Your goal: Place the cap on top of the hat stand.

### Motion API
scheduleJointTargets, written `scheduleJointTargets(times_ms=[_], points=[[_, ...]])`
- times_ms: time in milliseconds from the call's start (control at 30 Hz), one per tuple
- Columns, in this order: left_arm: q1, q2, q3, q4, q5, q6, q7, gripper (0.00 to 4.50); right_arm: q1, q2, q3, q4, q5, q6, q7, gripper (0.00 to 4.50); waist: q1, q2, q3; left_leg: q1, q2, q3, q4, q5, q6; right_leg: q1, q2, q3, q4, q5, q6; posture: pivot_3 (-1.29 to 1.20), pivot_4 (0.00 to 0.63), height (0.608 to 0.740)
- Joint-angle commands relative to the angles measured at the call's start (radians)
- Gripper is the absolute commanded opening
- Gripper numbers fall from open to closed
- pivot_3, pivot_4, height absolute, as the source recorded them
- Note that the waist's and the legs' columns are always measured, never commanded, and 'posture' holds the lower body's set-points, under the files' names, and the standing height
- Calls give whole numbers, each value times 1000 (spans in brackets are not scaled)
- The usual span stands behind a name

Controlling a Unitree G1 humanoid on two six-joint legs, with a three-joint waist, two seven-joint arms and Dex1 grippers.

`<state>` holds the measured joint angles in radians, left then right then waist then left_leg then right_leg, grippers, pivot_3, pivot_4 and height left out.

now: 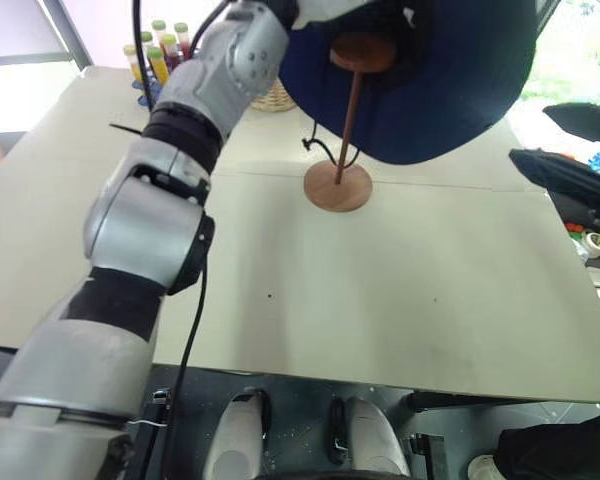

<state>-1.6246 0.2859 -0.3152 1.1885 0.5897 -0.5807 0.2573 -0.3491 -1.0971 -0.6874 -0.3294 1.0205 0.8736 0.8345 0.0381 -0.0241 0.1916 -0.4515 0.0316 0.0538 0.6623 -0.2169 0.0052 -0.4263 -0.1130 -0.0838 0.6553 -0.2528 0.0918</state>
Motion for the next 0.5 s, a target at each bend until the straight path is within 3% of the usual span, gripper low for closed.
scheduleJointTargets(times_ms=[33,500], points=[[35,43,-4,-107,9,-26,25,57,-12,-30,-40,20,-15,-30,19,4500,-1,0,0,0,0,0,0,0,0,0,0,0,0,0,0,0,150,740],[539,251,-27,-609,97,-63,-35,57,-54,-35,33,109,-60,-76,61,4500,1,1,-1,1,0,1,2,0,0,2,0,1,0,2,0,0,150,740]])
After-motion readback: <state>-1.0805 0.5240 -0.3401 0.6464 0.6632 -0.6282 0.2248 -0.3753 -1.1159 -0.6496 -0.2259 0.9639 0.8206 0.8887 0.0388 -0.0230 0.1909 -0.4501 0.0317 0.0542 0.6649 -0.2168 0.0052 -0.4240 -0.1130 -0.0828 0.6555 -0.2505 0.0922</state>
